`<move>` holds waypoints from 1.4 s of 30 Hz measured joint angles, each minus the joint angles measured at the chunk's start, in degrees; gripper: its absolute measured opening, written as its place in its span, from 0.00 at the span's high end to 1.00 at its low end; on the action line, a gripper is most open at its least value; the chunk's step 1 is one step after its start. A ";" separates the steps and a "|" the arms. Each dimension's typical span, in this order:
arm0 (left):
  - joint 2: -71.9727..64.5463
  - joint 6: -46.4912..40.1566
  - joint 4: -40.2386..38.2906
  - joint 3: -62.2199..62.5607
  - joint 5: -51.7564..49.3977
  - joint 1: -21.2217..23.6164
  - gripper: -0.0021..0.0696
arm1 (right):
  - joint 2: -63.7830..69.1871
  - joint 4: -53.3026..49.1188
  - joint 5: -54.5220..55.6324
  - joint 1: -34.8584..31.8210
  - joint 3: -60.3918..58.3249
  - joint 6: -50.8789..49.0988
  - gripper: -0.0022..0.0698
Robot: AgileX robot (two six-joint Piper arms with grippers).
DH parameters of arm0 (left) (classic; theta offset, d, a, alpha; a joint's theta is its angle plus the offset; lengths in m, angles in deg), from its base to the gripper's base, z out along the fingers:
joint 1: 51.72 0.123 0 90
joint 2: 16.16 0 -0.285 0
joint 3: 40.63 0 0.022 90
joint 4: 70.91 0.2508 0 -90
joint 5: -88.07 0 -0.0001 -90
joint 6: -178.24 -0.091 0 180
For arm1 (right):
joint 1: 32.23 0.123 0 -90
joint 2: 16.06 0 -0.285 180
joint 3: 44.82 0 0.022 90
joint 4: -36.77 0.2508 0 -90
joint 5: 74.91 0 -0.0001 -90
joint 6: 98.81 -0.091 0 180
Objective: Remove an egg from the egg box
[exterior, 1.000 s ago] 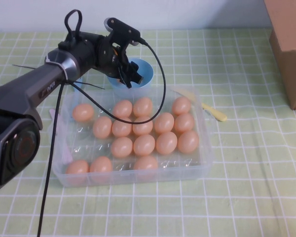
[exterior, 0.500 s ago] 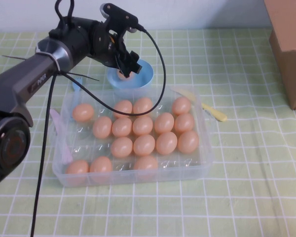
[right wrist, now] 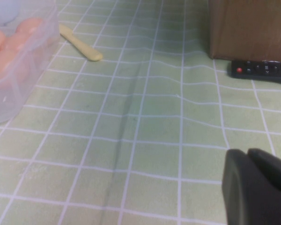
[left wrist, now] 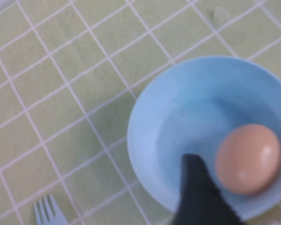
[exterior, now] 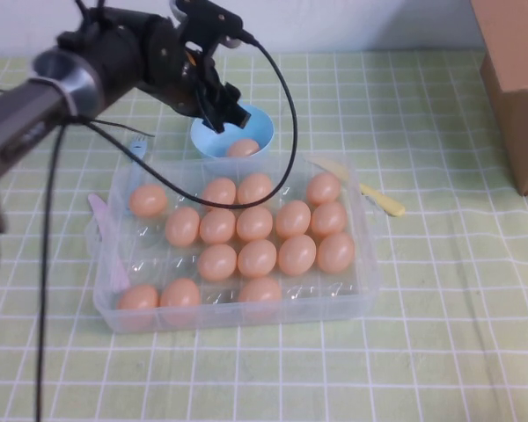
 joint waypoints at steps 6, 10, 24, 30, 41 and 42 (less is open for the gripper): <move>17.70 1.32 -2.48 -22.68 13.53 -0.03 0.89 | 0.00 0.00 0.00 0.00 0.00 0.00 1.00; 33.22 1.68 -2.84 -40.87 24.88 -0.03 0.96 | 0.00 0.00 0.00 0.00 0.00 0.00 1.00; 75.54 6.84 -3.05 -74.01 33.50 -0.13 0.97 | 0.00 0.00 0.00 0.00 0.00 0.00 1.00; 84.97 6.69 -1.77 -78.97 31.02 -0.13 0.97 | 0.00 0.00 0.00 0.00 0.00 0.00 1.00; 88.04 5.88 0.41 -87.38 37.66 -0.13 0.98 | 0.00 0.00 0.00 0.00 0.00 0.00 1.00; 88.14 5.88 0.41 -89.46 41.11 -0.13 0.98 | 0.00 0.00 0.00 0.00 0.00 0.00 1.00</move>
